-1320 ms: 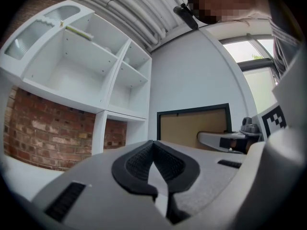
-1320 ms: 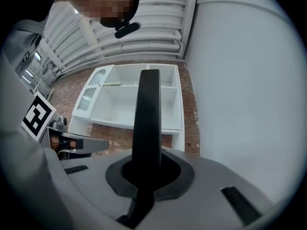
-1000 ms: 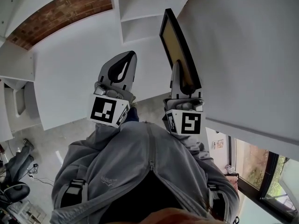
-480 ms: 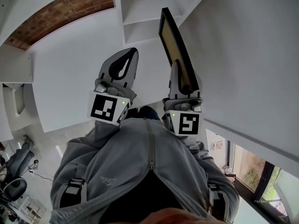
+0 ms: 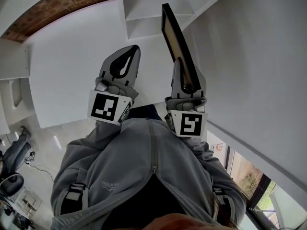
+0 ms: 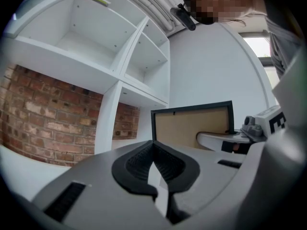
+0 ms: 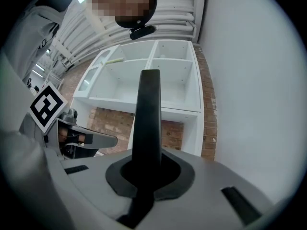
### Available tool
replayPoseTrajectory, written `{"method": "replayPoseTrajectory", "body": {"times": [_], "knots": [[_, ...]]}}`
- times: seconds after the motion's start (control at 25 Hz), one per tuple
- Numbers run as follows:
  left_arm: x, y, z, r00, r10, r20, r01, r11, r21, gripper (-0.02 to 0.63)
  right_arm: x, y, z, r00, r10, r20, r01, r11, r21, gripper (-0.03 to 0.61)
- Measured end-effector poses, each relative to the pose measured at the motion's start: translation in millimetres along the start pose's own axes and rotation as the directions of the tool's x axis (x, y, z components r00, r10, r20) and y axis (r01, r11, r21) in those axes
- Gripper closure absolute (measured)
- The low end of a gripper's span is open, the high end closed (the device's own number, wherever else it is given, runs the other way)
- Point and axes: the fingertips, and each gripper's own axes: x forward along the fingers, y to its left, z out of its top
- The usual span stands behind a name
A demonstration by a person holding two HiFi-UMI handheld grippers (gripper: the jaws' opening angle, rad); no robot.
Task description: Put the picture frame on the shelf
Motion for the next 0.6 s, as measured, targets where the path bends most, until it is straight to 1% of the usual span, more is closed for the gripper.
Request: {"method": "replayPoseTrajectory", "body": {"times": [0.16, 0.44, 0.6], "knots": [[6, 5, -10, 1.000, 0.013, 0.012, -0.012, 1.000, -0.020, 0.607, 9, 3, -10, 0.999, 0.021, -0.025, -0.021, 1.000, 0.019, 0.545], [13, 14, -41, 0.999, 0.039, -0.019, -0.040, 0.998, -0.056, 0.607, 14, 10, -41, 0.996, 0.071, -0.054, -0.072, 0.997, -0.018, 0.545], [16, 17, -52, 0.998, 0.052, -0.025, -0.053, 0.997, -0.060, 0.607, 16, 12, -56, 0.993, 0.092, -0.068, -0.094, 0.995, -0.022, 0.545]]}}
